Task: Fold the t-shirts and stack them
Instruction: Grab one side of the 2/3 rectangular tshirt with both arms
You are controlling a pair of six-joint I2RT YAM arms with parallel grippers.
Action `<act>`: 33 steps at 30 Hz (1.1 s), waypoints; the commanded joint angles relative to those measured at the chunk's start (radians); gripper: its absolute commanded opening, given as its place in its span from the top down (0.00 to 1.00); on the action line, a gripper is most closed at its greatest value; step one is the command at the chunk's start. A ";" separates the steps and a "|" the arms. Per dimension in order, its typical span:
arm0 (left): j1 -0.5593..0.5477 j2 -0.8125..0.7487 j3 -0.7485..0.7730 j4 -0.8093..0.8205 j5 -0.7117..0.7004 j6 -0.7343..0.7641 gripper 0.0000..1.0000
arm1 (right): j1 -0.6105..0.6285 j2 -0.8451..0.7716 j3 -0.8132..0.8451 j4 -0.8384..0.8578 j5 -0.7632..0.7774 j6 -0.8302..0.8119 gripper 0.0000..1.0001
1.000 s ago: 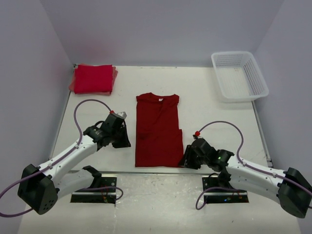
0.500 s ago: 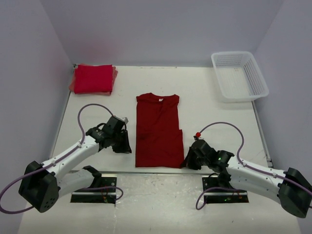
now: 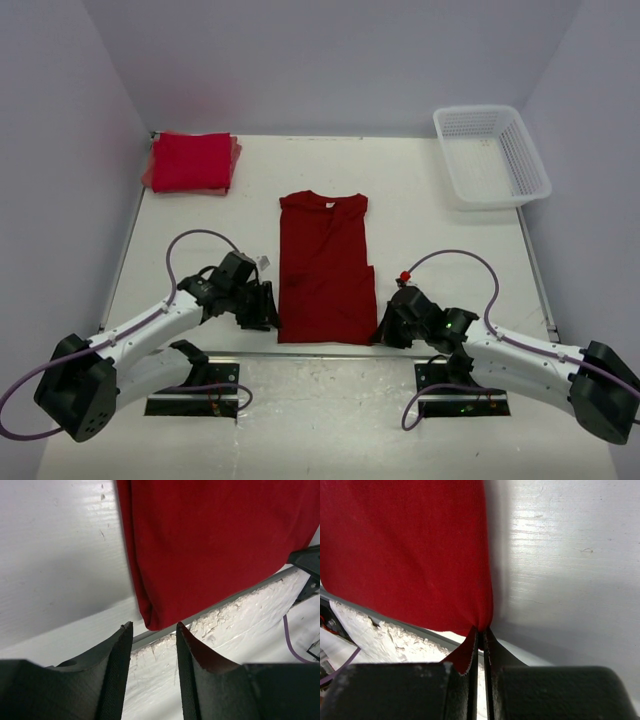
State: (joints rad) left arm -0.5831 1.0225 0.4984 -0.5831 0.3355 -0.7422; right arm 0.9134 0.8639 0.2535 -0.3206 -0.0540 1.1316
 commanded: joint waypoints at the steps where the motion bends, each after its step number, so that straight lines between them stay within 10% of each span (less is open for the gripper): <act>1: -0.026 0.005 -0.030 0.066 0.057 -0.032 0.59 | 0.010 0.006 0.012 -0.029 0.037 -0.013 1.00; 24: -0.144 0.145 -0.063 0.195 0.037 -0.114 0.62 | 0.015 -0.012 0.006 -0.034 0.043 -0.013 1.00; 33: -0.147 0.168 -0.063 0.204 0.022 -0.108 1.00 | 0.021 0.007 0.038 -0.044 0.048 -0.039 1.00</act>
State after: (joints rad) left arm -0.7227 1.1889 0.4351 -0.4076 0.3561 -0.8471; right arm 0.9234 0.8555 0.2546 -0.3260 -0.0429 1.1191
